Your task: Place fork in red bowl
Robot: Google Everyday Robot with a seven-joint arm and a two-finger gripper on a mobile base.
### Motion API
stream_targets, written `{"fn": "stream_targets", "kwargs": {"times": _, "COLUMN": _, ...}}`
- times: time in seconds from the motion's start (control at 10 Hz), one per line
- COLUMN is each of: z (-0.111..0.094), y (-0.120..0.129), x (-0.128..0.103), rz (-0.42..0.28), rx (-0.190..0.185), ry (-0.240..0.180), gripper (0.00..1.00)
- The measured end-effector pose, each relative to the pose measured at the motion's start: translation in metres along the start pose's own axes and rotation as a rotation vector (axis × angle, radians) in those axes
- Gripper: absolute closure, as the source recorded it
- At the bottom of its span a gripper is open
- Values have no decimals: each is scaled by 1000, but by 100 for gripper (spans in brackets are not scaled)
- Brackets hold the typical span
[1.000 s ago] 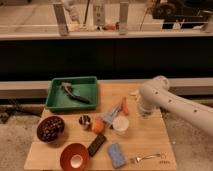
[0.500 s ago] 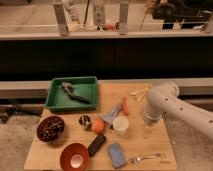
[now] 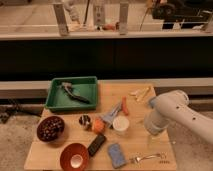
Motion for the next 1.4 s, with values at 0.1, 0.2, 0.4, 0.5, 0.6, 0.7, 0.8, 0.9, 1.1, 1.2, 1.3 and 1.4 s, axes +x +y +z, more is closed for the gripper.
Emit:
{"fn": "stream_targets", "kwargs": {"times": 0.1, "z": 4, "y": 4, "x": -6, "rz": -5, "rx": 7, "ry": -3, "gripper": 20}}
{"fn": "stream_targets", "kwargs": {"times": 0.2, "z": 13, "y": 9, "x": -11, "rz": -10, "rx": 6, "ry": -10, "gripper": 20}}
{"fn": "stream_targets", "kwargs": {"times": 0.4, "z": 25, "y": 15, "x": -15, "rz": -21, "rx": -9, "ry": -12, "gripper": 20}}
{"fn": "stream_targets", "kwargs": {"times": 0.5, "z": 31, "y": 18, "x": -12, "rz": -17, "rx": -21, "ry": 2, "gripper": 20}}
{"fn": "stream_targets", "kwargs": {"times": 0.6, "z": 34, "y": 20, "x": -8, "rz": -9, "rx": -27, "ry": 12, "gripper": 20}}
{"fn": "stream_targets", "kwargs": {"times": 0.7, "z": 36, "y": 22, "x": -5, "rz": -2, "rx": -33, "ry": 22, "gripper": 20}}
{"fn": "stream_targets", "kwargs": {"times": 0.8, "z": 38, "y": 25, "x": 0, "rz": 10, "rx": -44, "ry": 36, "gripper": 20}}
{"fn": "stream_targets", "kwargs": {"times": 0.9, "z": 40, "y": 27, "x": 5, "rz": 22, "rx": -53, "ry": 47, "gripper": 20}}
{"fn": "stream_targets", "kwargs": {"times": 1.1, "z": 44, "y": 31, "x": 13, "rz": 47, "rx": -65, "ry": 60, "gripper": 20}}
{"fn": "stream_targets", "kwargs": {"times": 1.2, "z": 45, "y": 32, "x": 16, "rz": 59, "rx": -69, "ry": 61, "gripper": 20}}
{"fn": "stream_targets", "kwargs": {"times": 1.3, "z": 47, "y": 32, "x": 18, "rz": 69, "rx": -72, "ry": 63, "gripper": 20}}
{"fn": "stream_targets", "kwargs": {"times": 1.4, "z": 48, "y": 33, "x": 20, "rz": 77, "rx": -77, "ry": 65, "gripper": 20}}
